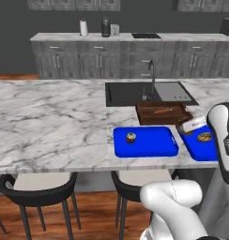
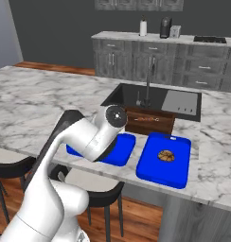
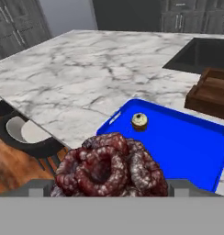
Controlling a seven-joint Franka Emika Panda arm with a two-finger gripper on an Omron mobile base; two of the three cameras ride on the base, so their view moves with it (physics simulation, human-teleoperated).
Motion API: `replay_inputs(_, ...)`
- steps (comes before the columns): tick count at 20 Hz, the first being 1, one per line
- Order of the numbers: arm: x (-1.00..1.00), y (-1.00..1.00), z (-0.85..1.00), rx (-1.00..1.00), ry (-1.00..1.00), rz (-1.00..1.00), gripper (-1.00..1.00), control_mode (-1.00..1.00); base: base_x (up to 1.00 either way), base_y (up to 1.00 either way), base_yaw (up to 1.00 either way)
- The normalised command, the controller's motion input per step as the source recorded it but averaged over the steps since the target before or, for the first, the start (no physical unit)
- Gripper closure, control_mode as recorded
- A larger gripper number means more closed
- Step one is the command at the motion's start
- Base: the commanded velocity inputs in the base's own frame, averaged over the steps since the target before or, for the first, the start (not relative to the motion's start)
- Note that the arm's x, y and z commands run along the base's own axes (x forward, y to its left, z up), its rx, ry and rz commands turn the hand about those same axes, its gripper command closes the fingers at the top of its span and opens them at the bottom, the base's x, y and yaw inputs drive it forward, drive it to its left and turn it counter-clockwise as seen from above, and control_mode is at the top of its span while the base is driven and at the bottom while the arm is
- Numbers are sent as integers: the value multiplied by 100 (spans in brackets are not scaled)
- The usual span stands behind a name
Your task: Take the cake and cupcake from the fridge and place them on the empty tray on the dining counter.
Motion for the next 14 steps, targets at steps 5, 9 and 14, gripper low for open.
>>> replay_inputs(5,20,0,-44,-18,19,-19,100,-100,0,0,0)
replay_inputs(9,28,0,-30,-8,5,-6,100,-100,0,0,0)
replay_inputs(14,25,0,-9,0,-1,0,100,-100,0,0,0)
